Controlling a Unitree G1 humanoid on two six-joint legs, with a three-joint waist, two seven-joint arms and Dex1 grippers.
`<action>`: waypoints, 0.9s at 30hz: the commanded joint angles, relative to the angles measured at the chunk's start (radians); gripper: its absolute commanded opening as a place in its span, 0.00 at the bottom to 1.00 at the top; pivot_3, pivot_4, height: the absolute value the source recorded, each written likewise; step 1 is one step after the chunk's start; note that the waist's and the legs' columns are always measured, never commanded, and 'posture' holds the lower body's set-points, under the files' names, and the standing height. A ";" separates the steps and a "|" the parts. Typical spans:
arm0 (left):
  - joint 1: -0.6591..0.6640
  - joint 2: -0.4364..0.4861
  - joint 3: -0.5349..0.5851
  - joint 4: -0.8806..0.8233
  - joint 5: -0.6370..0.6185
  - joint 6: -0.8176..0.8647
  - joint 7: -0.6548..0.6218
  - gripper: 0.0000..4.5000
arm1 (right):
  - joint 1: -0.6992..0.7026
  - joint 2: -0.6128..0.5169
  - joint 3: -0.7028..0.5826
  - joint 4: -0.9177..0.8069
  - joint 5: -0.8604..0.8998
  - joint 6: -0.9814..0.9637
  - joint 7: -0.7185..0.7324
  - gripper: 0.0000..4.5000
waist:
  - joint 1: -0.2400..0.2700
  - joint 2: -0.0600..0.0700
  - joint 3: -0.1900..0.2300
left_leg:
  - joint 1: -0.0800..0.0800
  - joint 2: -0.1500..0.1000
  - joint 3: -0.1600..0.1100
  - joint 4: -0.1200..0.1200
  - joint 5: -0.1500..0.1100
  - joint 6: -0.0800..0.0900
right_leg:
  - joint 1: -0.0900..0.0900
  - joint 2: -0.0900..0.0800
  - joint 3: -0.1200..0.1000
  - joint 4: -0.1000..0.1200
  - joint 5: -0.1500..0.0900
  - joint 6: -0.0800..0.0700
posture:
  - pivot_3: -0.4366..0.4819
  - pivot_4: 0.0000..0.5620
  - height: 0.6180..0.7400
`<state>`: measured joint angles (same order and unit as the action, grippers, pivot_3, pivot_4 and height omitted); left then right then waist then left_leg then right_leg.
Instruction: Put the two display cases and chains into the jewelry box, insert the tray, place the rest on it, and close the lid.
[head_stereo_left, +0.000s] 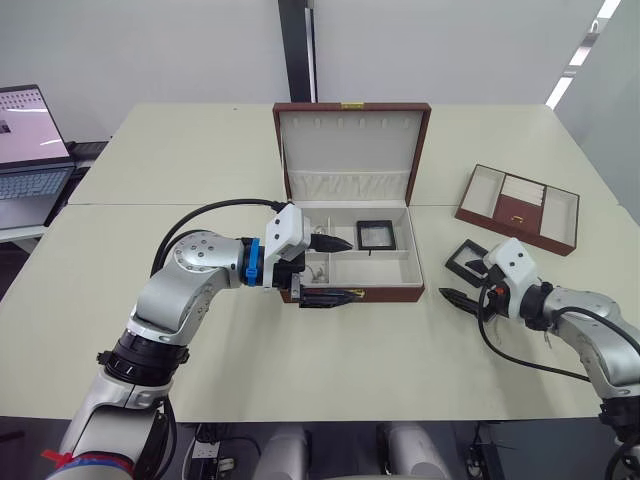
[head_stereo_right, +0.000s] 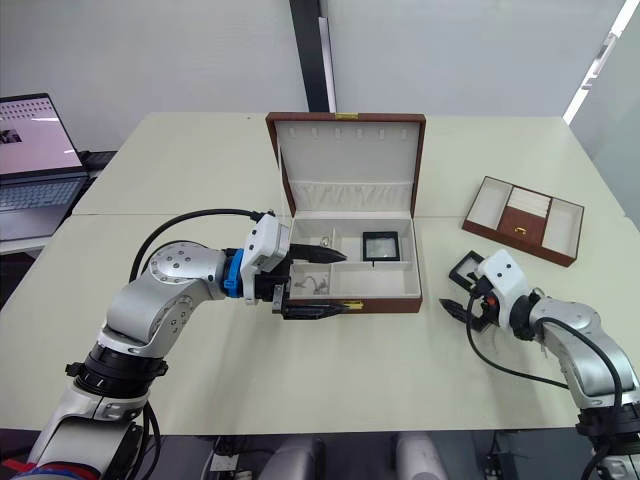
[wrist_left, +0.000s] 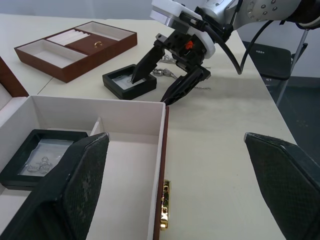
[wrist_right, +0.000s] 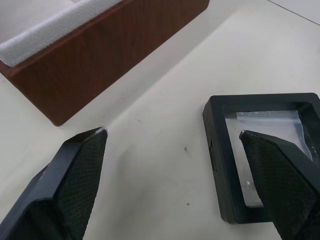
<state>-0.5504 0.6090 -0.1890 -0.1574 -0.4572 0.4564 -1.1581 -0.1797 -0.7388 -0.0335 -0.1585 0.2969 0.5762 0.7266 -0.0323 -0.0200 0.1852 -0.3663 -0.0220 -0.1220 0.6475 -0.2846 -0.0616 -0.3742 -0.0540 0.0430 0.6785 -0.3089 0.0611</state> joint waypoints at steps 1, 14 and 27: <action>0.007 0.004 0.016 -0.027 0.003 -0.011 0.003 1.00 | -0.026 0.003 -0.016 0.006 -0.003 -0.022 0.007 0.96 | 0.000 0.000 0.000 | 0.000 0.000 0.000 0.000 0.000 0.000 | 0.000 0.000 0.000 0.000 0.000 0.000 | 0.48 0.27 1.00; 0.028 -0.003 0.020 -0.021 0.013 -0.028 0.016 1.00 | -0.077 0.024 -0.017 0.083 -0.044 -0.055 -0.009 0.17 | 0.000 0.000 0.000 | 0.000 0.000 0.000 0.000 0.000 0.000 | 0.000 0.000 0.000 0.000 0.000 0.000 | 0.48 0.27 1.00; 0.048 -0.018 0.033 -0.027 0.023 -0.044 0.052 1.00 | -0.093 -0.037 -0.055 -0.007 0.008 -0.021 0.062 0.00 | 0.000 0.000 0.000 | 0.000 0.000 0.000 0.000 0.000 0.000 | 0.000 0.000 0.000 0.000 0.000 0.000 | 0.48 0.27 1.00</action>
<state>-0.5139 0.5912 -0.1860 -0.1571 -0.4320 0.4250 -1.1197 -0.2461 -0.7477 -0.0409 -0.0992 0.2705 0.5478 0.7611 -0.0328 -0.0198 0.1851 -0.3661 -0.0221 -0.1218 0.6475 -0.2846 -0.0615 -0.3742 -0.0540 0.0433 0.6787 -0.3089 0.0611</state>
